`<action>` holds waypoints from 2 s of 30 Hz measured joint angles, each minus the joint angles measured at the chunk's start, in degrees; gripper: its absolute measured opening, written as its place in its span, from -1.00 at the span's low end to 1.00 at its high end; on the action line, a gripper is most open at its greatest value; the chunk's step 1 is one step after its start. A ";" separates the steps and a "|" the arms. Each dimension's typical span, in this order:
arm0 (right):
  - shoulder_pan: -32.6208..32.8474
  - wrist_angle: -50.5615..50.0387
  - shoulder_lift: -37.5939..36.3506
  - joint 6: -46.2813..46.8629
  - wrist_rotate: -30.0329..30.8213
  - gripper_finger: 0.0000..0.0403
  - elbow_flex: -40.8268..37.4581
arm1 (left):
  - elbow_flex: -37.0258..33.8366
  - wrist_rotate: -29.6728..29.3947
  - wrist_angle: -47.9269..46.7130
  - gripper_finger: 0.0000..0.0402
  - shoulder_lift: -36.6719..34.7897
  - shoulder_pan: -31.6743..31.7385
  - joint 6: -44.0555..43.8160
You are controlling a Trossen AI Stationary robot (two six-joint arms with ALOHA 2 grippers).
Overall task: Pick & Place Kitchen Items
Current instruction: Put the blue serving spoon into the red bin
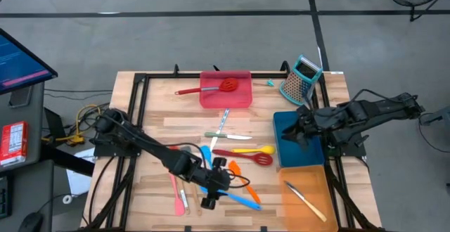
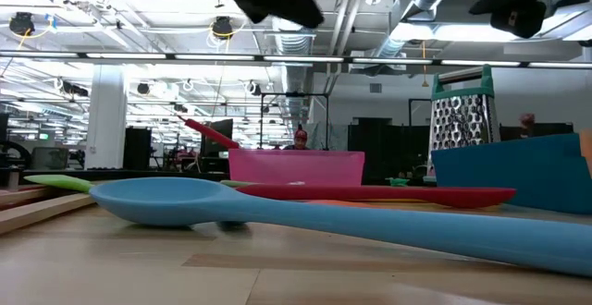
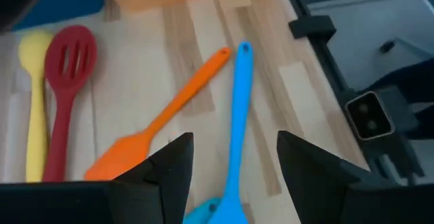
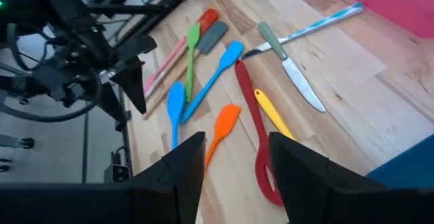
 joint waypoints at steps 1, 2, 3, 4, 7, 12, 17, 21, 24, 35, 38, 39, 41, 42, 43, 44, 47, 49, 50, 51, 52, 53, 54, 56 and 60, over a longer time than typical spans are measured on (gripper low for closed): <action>0.00 0.21 0.50 0.00 0.02 -0.20 0.02 | -0.04 -0.02 0.56 -0.03 0.58 -0.04 -0.01; 0.00 0.24 0.88 0.00 -0.03 -0.20 0.07 | -0.04 0.00 2.06 -0.03 1.33 -0.06 0.00; 0.00 0.18 1.42 0.00 -0.23 -0.20 0.07 | -0.04 -0.02 3.18 -0.03 2.02 -0.04 0.03; 0.00 0.11 1.90 0.02 -0.99 -0.20 0.04 | -0.04 -0.02 3.50 -0.03 2.66 -0.04 0.25; 0.02 0.42 2.88 0.02 -3.13 -0.20 0.04 | -0.04 -0.04 6.22 -0.03 4.87 0.50 1.37; 0.02 0.45 3.03 -0.25 -5.59 -0.20 0.04 | -0.08 1.34 6.90 -0.03 8.19 1.01 1.38; 0.07 0.77 1.83 -0.42 -6.54 -0.20 0.07 | -0.08 1.62 7.68 -0.03 10.82 0.97 1.36; 0.07 1.06 0.94 -0.42 -6.54 -0.20 0.07 | -0.08 4.04 7.62 -0.03 11.56 0.97 1.46; 0.23 0.87 0.06 -0.44 -6.54 -0.20 0.00 | -0.08 4.52 7.53 -0.03 11.68 0.97 1.46; 4.02 1.53 -0.40 -0.44 -6.15 -0.20 0.04 | -3.22 6.70 7.53 -0.03 11.67 1.01 2.36; 4.74 1.52 -0.39 -0.44 -6.15 -0.20 0.04 | -4.02 6.02 7.22 -0.03 11.67 1.10 2.34; 4.98 1.51 -0.39 -0.44 -6.13 -0.20 0.04 | -4.02 5.58 7.38 -0.03 11.67 1.20 2.34; 5.34 1.53 -0.40 -0.44 -6.11 -0.20 0.03 | -3.97 5.60 7.67 -0.03 11.67 1.47 2.35; 5.48 1.53 -0.39 -0.44 -6.11 -0.20 0.04 | -3.97 5.63 7.54 -0.04 11.67 1.60 2.44; 5.66 1.51 -0.39 -0.43 -6.12 -0.20 0.03 | -4.03 5.65 7.45 -0.05 11.67 1.71 2.82; 5.72 1.53 -0.39 -0.35 -6.12 -0.20 0.04 | -4.25 5.64 7.57 -0.08 11.67 1.73 3.28; 5.75 1.51 -0.39 -0.15 -6.13 -0.20 0.04 | -5.64 6.05 8.06 -0.20 11.63 1.73 4.71; 5.75 1.52 -0.39 -0.13 -6.12 -0.20 0.04 | -6.66 5.85 8.03 -0.28 11.63 1.64 4.62; 5.75 1.51 -0.39 -0.12 -6.13 -0.20 0.04 | -6.93 5.83 8.17 -0.31 11.58 1.55 4.46; 5.75 1.51 -0.39 -0.11 -6.12 -0.20 0.04 | -7.14 6.10 8.27 -0.34 11.54 1.53 4.46; 5.75 1.51 -0.39 -0.14 -6.13 -0.20 0.04 | -7.21 6.35 8.32 -0.35 11.52 1.44 4.49; 5.75 1.49 -0.39 -0.19 -6.12 -0.20 0.04 | -7.25 6.56 8.32 -0.36 11.52 1.38 4.52; 5.75 1.49 -0.39 -0.28 -6.11 -0.20 0.04 | -7.25 6.57 8.31 -0.36 11.52 1.33 4.51; 5.75 1.49 -0.39 -0.37 -6.10 -0.20 0.02 | -7.35 6.54 8.27 -0.38 11.52 1.42 4.45; 5.75 1.48 -0.39 -0.42 -6.12 -0.20 0.04 | -7.38 6.67 8.06 -0.58 11.48 2.13 1.68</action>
